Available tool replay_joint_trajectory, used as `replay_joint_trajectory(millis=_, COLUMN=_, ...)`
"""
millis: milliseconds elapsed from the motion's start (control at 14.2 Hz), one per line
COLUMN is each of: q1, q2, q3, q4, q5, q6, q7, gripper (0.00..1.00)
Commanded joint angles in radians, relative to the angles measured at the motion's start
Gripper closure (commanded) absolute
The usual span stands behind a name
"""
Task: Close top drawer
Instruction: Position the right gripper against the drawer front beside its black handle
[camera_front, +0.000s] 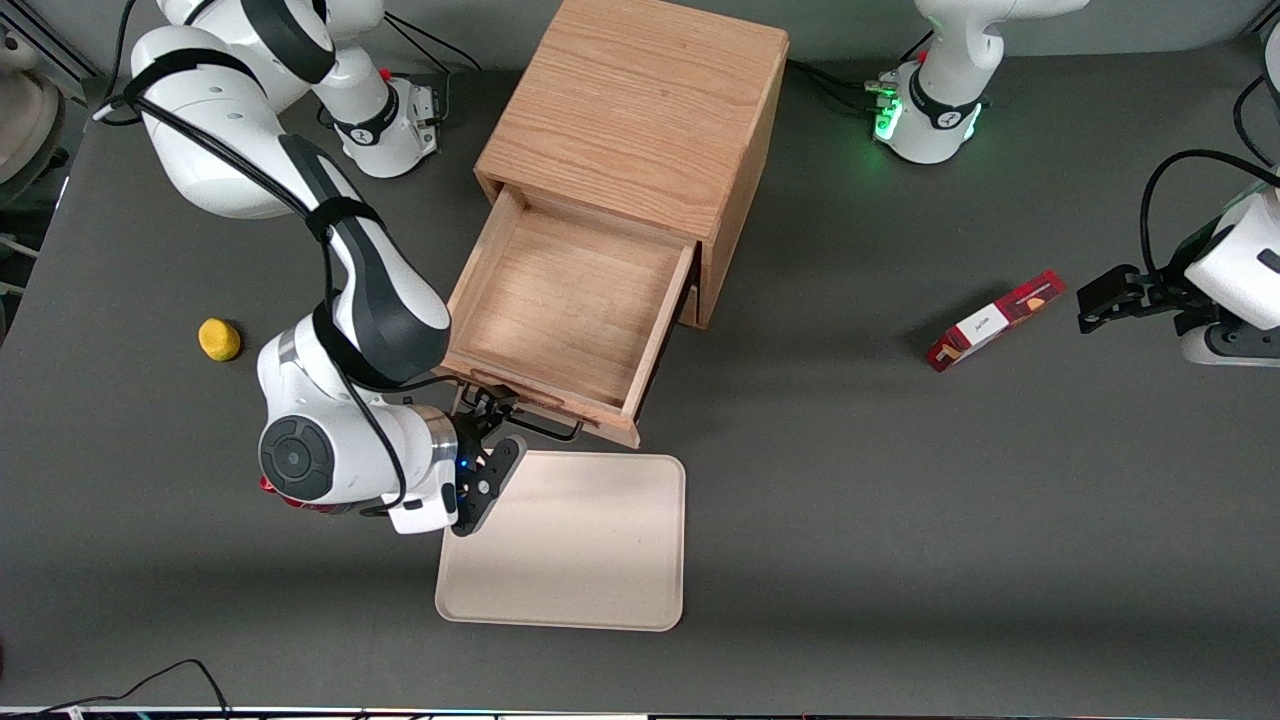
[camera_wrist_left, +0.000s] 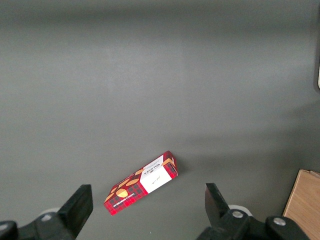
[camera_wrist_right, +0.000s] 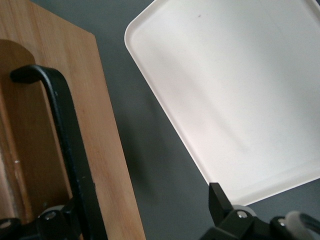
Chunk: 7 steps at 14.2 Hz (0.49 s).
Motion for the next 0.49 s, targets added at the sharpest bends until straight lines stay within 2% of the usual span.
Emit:
replay_joint_trajectory(millis=0, q1=-0.002, q2=0.019, q3=0.004, q4=0.041, q5=-0.013, q6=0.009, q7=-0.015, gripper=0.00)
replay_joint_trajectory(millis=423, q1=-0.024, q2=0.016, q3=-0.005, q4=0.043, q5=-0.014, q6=0.009, q7=-0.136, gripper=0.00)
